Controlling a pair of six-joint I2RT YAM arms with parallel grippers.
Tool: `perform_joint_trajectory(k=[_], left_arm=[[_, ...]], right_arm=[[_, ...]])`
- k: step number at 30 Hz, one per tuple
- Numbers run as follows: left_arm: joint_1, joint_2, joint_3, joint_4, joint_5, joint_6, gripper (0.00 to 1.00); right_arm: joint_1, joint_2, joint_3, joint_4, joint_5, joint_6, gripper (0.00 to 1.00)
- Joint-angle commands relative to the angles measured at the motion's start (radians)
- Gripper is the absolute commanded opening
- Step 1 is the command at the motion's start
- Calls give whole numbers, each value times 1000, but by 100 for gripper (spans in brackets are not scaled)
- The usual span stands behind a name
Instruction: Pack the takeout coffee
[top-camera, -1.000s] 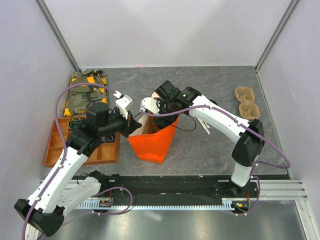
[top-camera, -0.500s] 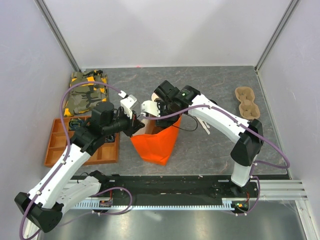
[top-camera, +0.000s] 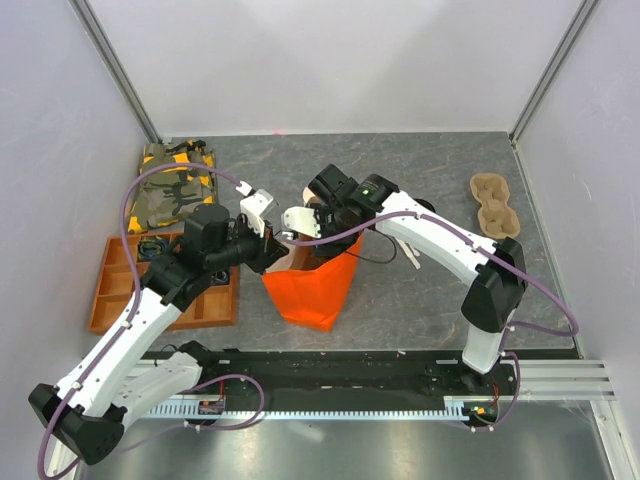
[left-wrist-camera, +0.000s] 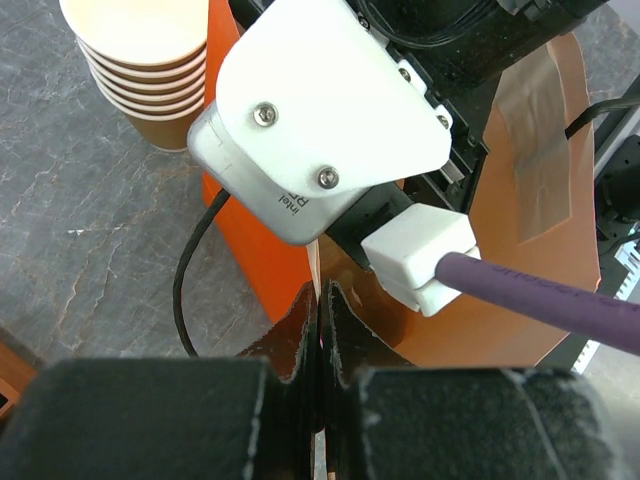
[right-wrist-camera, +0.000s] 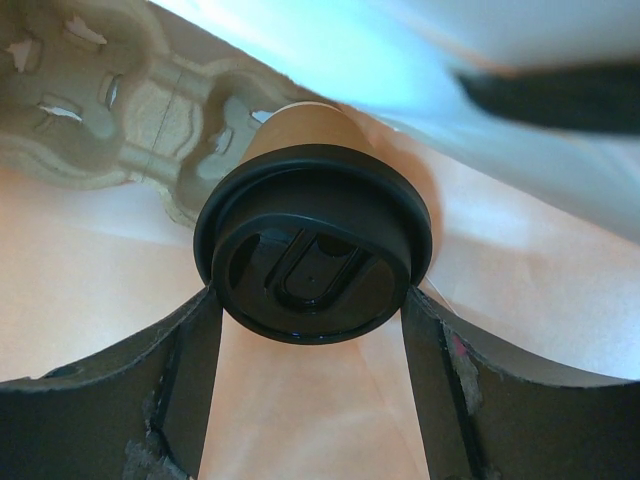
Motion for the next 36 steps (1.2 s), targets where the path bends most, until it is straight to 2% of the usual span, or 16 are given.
perform_joint_trajectory(k=[1,5,16,25,36], left_arm=[[-6,-23,22,55,17,-29,2],[-9,-29,16,55,23,-25,2],[-13,-29,-6,75,15,-22,2],[-16,-52,-23,79,-9,-39,5],[-42,-80,-29,76,-29,-19,4]], right_arm=[[0,18,-19,-2,0,-33,29],[-2,15,-28,21,-30,-10,36],[-43,37,-34,57,-107,9,42],[-69,40,-42,31,-150,-25,39],[-154,15,13,15,-264,36,35]])
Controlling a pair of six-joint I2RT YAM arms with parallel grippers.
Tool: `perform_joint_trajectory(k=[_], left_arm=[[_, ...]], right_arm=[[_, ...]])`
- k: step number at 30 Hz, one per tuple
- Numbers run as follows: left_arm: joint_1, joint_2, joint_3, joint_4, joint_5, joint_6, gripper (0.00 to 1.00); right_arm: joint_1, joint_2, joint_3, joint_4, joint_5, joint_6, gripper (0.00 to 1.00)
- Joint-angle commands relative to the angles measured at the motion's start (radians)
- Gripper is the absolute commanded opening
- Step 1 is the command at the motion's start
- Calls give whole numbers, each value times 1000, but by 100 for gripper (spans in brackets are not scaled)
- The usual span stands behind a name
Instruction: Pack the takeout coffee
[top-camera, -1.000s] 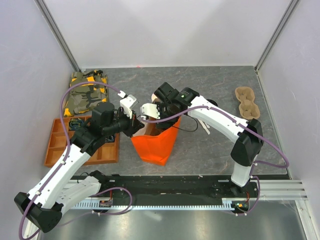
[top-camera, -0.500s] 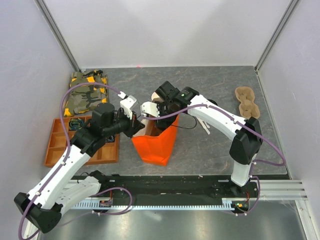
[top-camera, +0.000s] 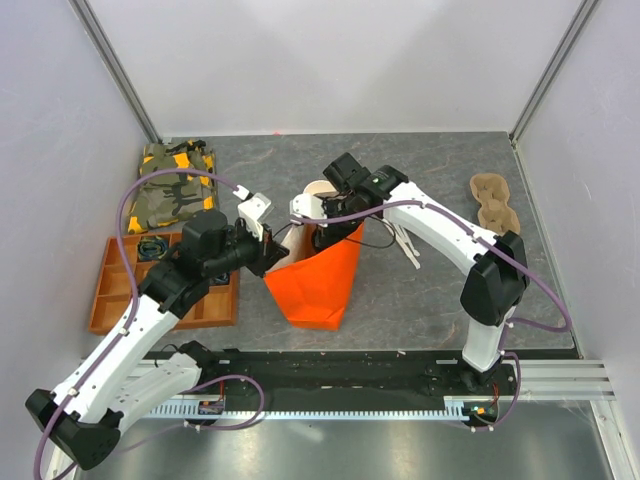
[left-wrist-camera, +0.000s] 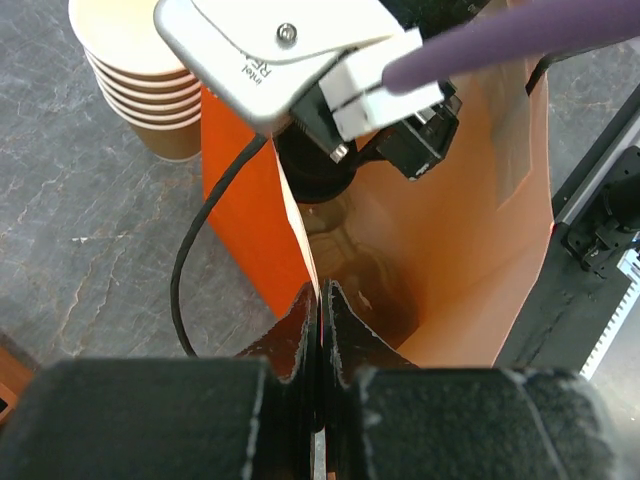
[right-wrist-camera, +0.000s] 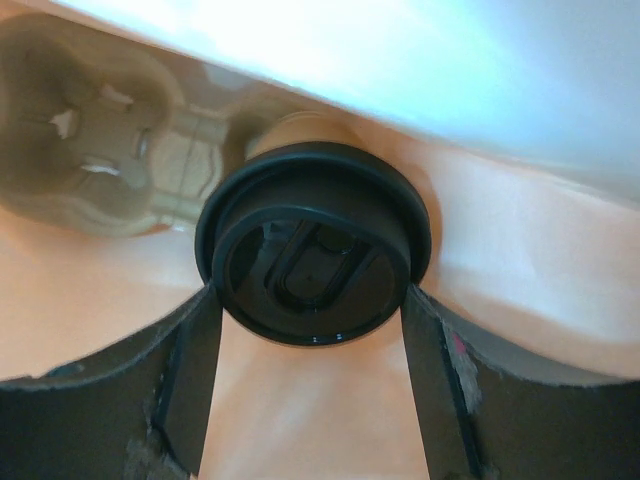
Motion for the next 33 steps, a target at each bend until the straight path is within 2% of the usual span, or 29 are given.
perform_joint_trajectory(k=[1,8,18,33], left_arm=[[-28,-31,11,38,-6,-1,4],[-67,-4,47,29,-55,19,2],[-78,38,84,-4,-110,16,2],[-78,81,107,-34,-214,7,2]], right_arm=[[-50,-7,41,-37,-35,39,35],[-49,-42,80,-35,-80,52,34],[11,-88,115,-30,34,11,34],[11,-136,209,-66,28,42,33]])
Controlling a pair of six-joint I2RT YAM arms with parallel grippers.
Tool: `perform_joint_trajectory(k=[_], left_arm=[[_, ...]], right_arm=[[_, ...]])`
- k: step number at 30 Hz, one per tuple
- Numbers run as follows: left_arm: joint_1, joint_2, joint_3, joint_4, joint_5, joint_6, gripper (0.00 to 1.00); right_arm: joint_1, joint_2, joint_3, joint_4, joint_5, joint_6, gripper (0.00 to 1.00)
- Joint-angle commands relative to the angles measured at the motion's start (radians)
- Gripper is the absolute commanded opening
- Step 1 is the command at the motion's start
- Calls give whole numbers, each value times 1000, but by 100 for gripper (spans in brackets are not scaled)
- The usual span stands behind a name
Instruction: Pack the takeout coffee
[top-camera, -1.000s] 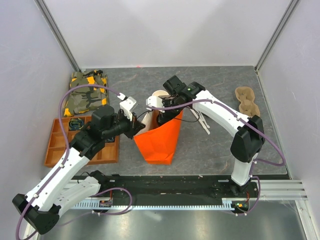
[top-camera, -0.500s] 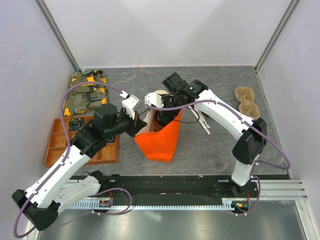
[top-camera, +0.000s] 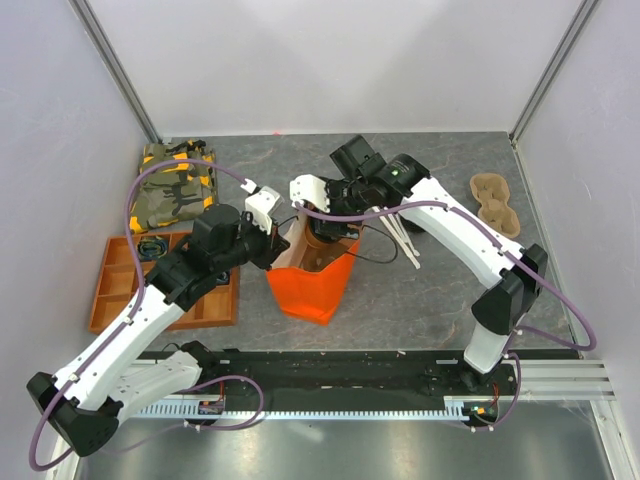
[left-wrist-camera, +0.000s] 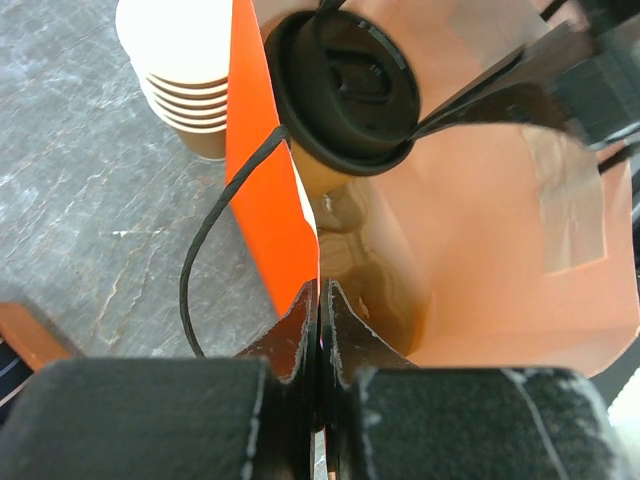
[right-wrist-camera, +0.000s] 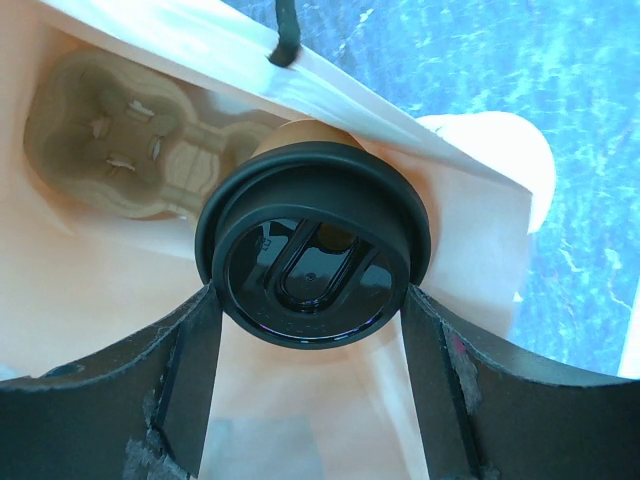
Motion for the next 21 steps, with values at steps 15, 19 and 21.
perform_joint_trajectory(k=[15,19,21], left_arm=[[-4,5,14,8,-79,-9,2],[-3,3,13,11,-94,3,2],[-3,-1,14,16,-99,9,2]], right_arm=[[-6,-190,184,-12,11,86,31],[-5,-251,186,17,2,114,32],[-5,-285,186,21,3,123,32]])
